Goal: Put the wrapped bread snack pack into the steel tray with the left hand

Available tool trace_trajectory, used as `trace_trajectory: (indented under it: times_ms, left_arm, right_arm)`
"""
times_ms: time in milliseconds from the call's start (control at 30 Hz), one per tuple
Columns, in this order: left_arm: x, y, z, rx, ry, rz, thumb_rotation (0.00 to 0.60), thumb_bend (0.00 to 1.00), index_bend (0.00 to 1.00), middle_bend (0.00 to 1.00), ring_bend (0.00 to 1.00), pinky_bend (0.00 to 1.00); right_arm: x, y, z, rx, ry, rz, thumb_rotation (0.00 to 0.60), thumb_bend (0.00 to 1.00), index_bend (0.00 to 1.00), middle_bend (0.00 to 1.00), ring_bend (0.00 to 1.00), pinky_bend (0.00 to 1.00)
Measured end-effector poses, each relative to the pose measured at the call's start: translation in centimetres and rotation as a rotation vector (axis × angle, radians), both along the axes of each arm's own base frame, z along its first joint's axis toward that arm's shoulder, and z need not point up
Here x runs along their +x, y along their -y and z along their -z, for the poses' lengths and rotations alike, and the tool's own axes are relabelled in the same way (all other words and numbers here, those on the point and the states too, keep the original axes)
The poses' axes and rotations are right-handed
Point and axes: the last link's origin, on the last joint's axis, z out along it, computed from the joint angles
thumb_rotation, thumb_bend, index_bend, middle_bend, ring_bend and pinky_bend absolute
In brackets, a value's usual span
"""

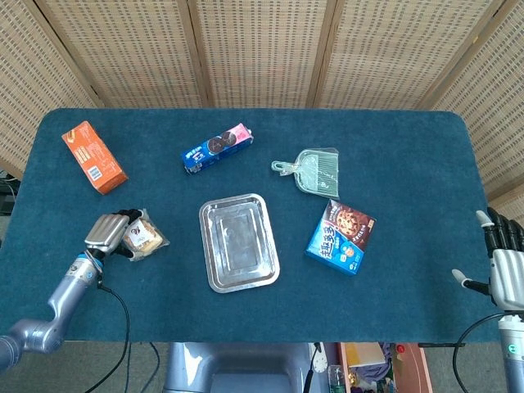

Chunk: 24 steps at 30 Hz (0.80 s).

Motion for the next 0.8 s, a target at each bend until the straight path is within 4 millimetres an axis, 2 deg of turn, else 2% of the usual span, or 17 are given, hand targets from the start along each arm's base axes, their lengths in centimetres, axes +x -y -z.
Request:
trace_trajectory:
  times_ms: [133, 233, 333, 400, 467, 567, 733, 800]
  left_arm:
    - [0.8, 0.0, -1.5, 0.027, 0.044, 0.015, 0.6, 0.0, 0.46, 0.57, 0.41, 0.52]
    - [2.2, 0.3, -2.6, 0.043, 0.093, 0.046, 0.6, 0.0, 0.46, 0.57, 0.41, 0.52]
    - [4.8, 0.8, -3.2, 0.043, 0.157, 0.114, 0.6, 0.0, 0.46, 0.57, 0.41, 0.52]
    - [7.4, 1.2, -3.1, 0.021, 0.201, 0.179, 0.6, 0.0, 0.46, 0.57, 0.41, 0.52]
    - [10.1, 1.5, -2.7, -0.008, 0.228, 0.248, 0.6, 0.0, 0.46, 0.57, 0.41, 0.51]
    - [13.0, 1.4, -1.5, -0.041, 0.221, 0.315, 0.6, 0.0, 0.46, 0.56, 0.41, 0.49]
    - [16.2, 0.9, 1.8, -0.089, 0.205, 0.342, 0.6, 0.0, 0.46, 0.55, 0.41, 0.48]
    - [17.2, 0.7, 3.2, -0.105, 0.196, 0.343, 0.6, 0.0, 0.42, 0.54, 0.41, 0.48]
  right_arm:
    - [0.0, -0.1, -0.2, -0.001, 0.01, -0.003, 0.6, 0.0, 0.0, 0.0, 0.0, 0.0]
    - [0.1, -0.1, -0.3, 0.0, 0.016, -0.007, 0.6, 0.0, 0.0, 0.0, 0.0, 0.0]
    - [0.1, -0.1, -0.3, 0.003, 0.015, -0.009, 0.6, 0.0, 0.0, 0.0, 0.0, 0.0]
    - [0.2, 0.0, -0.3, 0.006, 0.012, -0.011, 0.6, 0.0, 0.0, 0.0, 0.0, 0.0]
    - [0.2, 0.0, -0.2, 0.007, 0.007, -0.014, 0.6, 0.0, 0.0, 0.0, 0.0, 0.0]
    - [0.3, 0.0, -0.2, 0.009, 0.007, -0.014, 0.6, 0.0, 0.0, 0.0, 0.0, 0.0]
    - [0.1, 0.0, -0.2, 0.017, 0.011, -0.004, 0.6, 0.0, 0.0, 0.0, 0.0, 0.0]
    - [0.0, 0.0, -0.2, 0.019, 0.013, -0.001, 0.6, 0.0, 0.0, 0.0, 0.0, 0.0]
